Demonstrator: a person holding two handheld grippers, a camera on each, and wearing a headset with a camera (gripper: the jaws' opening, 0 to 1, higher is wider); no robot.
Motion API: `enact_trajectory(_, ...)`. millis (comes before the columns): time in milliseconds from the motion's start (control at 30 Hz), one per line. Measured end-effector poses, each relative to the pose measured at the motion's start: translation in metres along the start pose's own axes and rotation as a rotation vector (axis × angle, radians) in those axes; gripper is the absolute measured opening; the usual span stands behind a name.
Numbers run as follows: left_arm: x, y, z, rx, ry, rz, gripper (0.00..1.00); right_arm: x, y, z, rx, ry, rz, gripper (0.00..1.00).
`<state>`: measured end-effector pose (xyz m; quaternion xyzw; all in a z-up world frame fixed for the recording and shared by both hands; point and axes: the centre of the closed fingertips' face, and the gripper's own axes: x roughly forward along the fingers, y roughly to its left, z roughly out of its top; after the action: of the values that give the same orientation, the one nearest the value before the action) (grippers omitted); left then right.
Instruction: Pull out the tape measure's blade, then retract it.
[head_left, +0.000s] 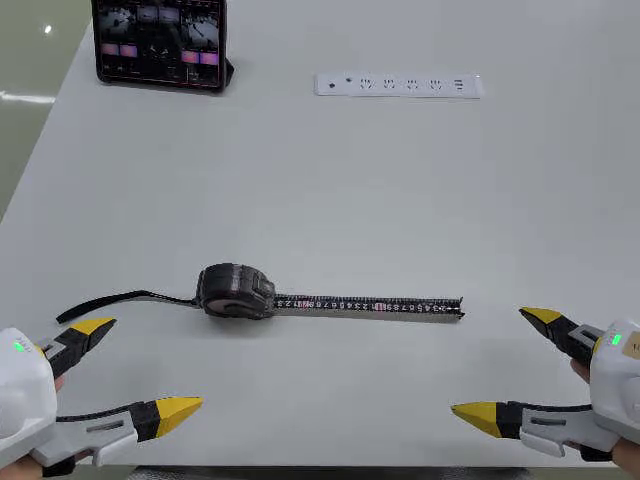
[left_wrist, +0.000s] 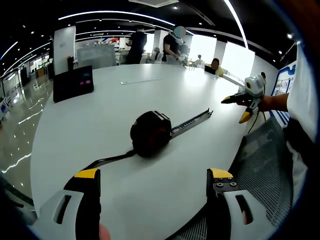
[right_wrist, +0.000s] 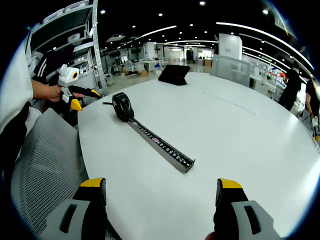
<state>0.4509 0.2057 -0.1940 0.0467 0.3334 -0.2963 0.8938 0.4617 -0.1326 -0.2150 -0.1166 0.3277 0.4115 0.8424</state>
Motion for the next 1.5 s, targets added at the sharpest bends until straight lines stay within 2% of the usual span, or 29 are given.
enact_trajectory(933,0.004,-0.001,0.002,0.001,0.002,-0.003,0.84,0.000,0.004,0.000,-0.015,0.008,0.015,0.90)
enact_trajectory(1167,0.014,-0.002,0.006,0.006,0.018,-0.011,0.82,0.005,0.002,0.004,-0.018,0.004,0.018,0.90)
enact_trajectory(1300,0.019,-0.003,0.010,-0.016,0.013,-0.012,0.83,0.006,0.002,0.005,-0.021,0.006,0.021,0.90)
enact_trajectory(1500,0.026,-0.006,0.016,-0.018,0.003,-0.010,0.84,0.007,0.000,0.004,-0.019,0.006,0.021,0.90)
